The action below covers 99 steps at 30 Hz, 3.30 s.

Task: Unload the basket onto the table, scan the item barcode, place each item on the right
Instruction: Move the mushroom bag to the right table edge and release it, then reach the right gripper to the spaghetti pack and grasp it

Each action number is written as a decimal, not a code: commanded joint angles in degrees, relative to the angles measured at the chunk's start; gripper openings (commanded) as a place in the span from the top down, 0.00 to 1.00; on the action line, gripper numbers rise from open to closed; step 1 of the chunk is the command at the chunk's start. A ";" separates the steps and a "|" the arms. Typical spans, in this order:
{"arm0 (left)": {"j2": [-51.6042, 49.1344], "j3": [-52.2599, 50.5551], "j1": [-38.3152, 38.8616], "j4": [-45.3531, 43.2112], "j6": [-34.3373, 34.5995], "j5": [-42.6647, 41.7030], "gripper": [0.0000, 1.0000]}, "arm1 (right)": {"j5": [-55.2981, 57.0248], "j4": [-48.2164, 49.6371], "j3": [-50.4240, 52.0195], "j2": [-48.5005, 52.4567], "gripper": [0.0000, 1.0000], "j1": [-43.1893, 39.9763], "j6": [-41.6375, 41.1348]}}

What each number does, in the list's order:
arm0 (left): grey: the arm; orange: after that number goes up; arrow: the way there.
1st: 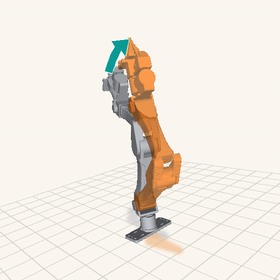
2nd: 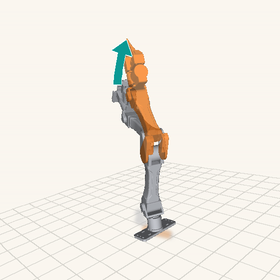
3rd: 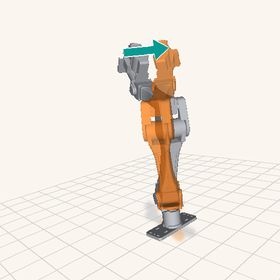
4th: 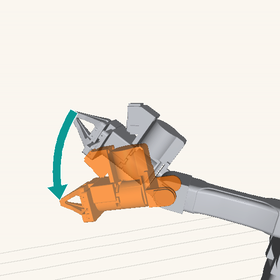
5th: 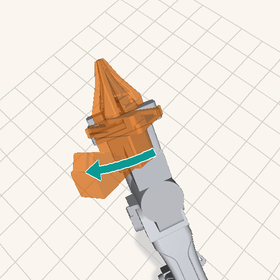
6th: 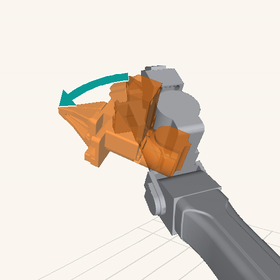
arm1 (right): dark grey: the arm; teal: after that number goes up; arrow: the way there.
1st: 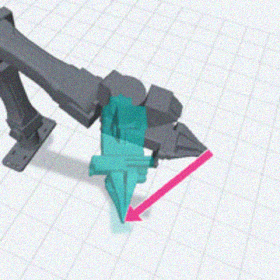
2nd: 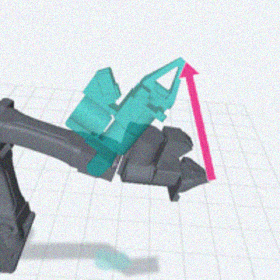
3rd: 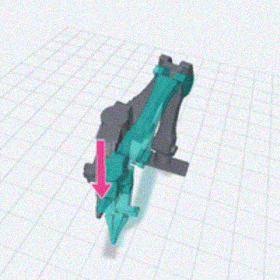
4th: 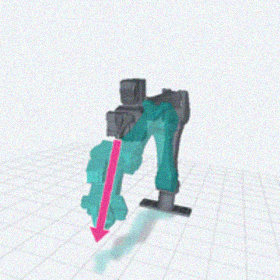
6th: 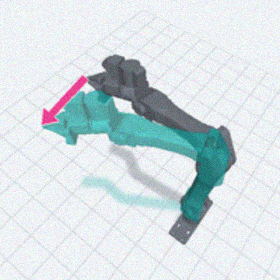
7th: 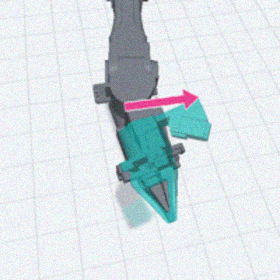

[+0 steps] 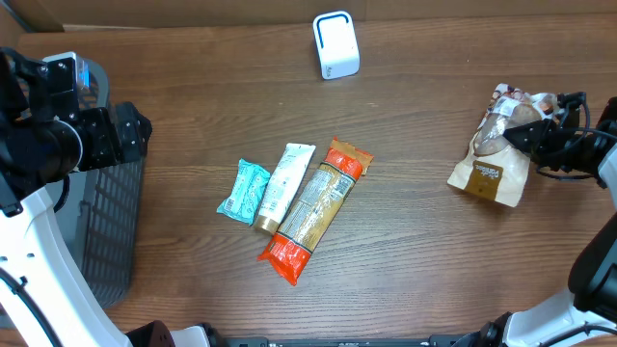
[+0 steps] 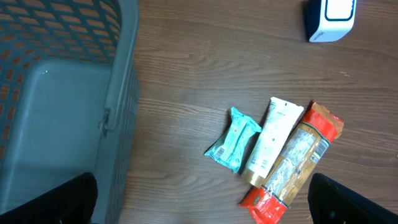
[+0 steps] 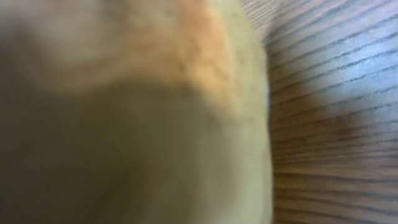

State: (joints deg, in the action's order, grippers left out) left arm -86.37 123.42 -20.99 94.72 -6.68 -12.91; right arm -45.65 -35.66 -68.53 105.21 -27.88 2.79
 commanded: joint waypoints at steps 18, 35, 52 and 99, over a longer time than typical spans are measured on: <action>-0.22 0.07 0.02 -0.07 -1.46 -0.66 0.00 | 7.41 -31.15 -27.19 0.68 0.33 -0.33 -3.69; -0.22 0.07 0.02 -0.09 -1.46 -0.66 0.01 | 8.28 -42.27 -24.24 0.70 0.25 30.27 3.28; -0.22 0.07 0.02 -0.07 -1.46 -0.66 0.00 | 24.96 -4.13 -20.52 10.43 0.26 56.72 -9.84; -0.22 0.07 0.02 -0.07 -1.46 -0.66 0.01 | 16.00 -37.35 -32.89 12.81 0.27 43.80 -2.27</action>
State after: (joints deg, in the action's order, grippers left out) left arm -86.37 123.39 -20.99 94.72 -6.66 -12.91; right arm -21.04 -72.49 -98.10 121.69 13.26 -2.24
